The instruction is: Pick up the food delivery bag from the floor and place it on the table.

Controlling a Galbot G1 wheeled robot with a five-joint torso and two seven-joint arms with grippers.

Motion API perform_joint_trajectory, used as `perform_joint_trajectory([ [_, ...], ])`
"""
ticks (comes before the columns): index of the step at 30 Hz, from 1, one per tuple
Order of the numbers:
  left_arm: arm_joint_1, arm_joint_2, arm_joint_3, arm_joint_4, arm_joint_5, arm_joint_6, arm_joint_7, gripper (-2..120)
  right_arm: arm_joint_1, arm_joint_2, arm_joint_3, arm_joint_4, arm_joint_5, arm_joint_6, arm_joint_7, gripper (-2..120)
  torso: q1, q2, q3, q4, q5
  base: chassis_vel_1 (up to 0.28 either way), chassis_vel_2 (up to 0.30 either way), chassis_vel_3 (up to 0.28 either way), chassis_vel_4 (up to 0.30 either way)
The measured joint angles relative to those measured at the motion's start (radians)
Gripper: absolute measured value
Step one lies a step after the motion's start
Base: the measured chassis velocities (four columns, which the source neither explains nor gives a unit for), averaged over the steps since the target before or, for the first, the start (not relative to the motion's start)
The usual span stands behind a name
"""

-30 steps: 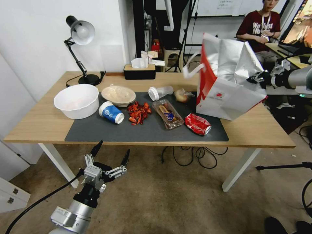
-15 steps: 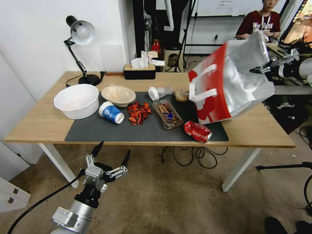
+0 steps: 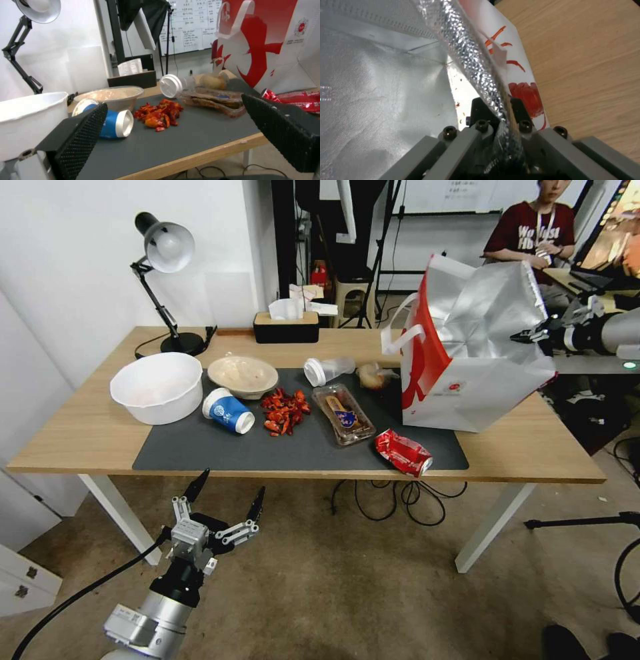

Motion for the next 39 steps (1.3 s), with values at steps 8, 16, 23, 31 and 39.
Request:
perform_joint_trajectory([
  [8, -0.002, 0.002, 0.002, 0.006, 0.000, -0.001, 0.000, 100, 0.026, 0.005, -0.016, -0.015, -0.016, 0.001, -0.003, 30, 0.000, 0.000, 0.000, -0.0001, 0.0000, 0.000, 0.000, 0.000, 0.000],
  [16, -0.004, 0.001, 0.003, 0.012, 0.000, -0.001, 0.001, 100, 0.058, 0.016, -0.045, -0.023, -0.075, 0.001, -0.037, 62, 0.000, 0.000, 0.000, -0.0001, 0.0000, 0.000, 0.000, 0.000, 0.000],
  [23, -0.004, 0.001, 0.003, 0.013, 0.000, -0.001, 0.001, 100, 0.099, 0.022, -0.084, -0.026, -0.126, 0.001, -0.063, 86, 0.000, 0.000, 0.000, 0.0000, 0.0000, 0.000, 0.000, 0.000, 0.000],
  [31, -0.002, 0.000, 0.002, 0.013, 0.001, -0.002, -0.003, 100, 0.160, 0.012, -0.138, -0.012, -0.166, 0.001, -0.056, 100, 0.000, 0.000, 0.000, 0.0000, -0.0001, 0.000, 0.000, 0.000, 0.000],
  [39, -0.001, 0.005, -0.001, 0.010, 0.001, -0.003, -0.014, 100, 0.206, -0.003, -0.188, -0.001, -0.199, 0.001, 0.020, 100, 0.000, 0.000, 0.000, 0.0000, -0.0001, 0.000, 0.000, 0.000, 0.000],
])
